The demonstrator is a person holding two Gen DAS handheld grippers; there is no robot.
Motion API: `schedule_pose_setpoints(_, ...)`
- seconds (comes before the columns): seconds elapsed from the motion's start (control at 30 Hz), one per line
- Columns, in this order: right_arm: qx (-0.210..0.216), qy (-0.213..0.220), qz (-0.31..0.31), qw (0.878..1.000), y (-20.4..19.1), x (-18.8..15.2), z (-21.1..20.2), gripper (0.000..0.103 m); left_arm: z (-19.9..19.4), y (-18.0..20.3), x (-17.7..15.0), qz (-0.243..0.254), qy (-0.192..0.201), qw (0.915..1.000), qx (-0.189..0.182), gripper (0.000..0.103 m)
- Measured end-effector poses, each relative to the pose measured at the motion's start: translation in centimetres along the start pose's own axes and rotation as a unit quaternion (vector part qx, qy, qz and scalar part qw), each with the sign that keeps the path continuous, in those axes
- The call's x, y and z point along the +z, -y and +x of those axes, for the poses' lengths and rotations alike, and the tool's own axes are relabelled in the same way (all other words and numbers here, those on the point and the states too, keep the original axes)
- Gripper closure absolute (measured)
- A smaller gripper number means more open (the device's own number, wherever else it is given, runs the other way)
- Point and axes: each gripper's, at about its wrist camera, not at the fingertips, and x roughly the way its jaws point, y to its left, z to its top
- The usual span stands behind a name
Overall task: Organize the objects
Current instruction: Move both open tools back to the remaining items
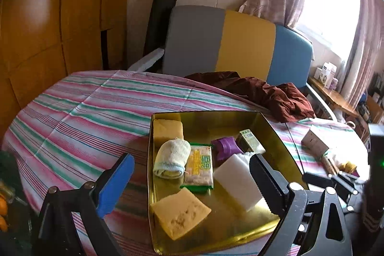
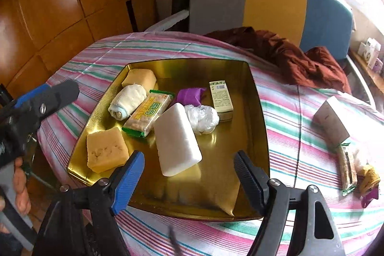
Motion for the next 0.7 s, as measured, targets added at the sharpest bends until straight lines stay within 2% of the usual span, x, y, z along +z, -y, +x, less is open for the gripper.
schedule_pose_setpoints(0.2, -0.014, 0.012, 0.007, 1.0, 0.4, -0.4, -0.8, 0.025, -0.9, 0.6, -1.0, 0.014, 0.008, 0.9998, 0.012, 0.004)
schedule_pose_setpoints(0.7, -0.04, 0.023, 0.042, 0.998, 3.2, -1.2, -2.0, 0.025, -1.0, 1.7, -2.5, 0.032, -0.012, 0.9994, 0.009, 0.004)
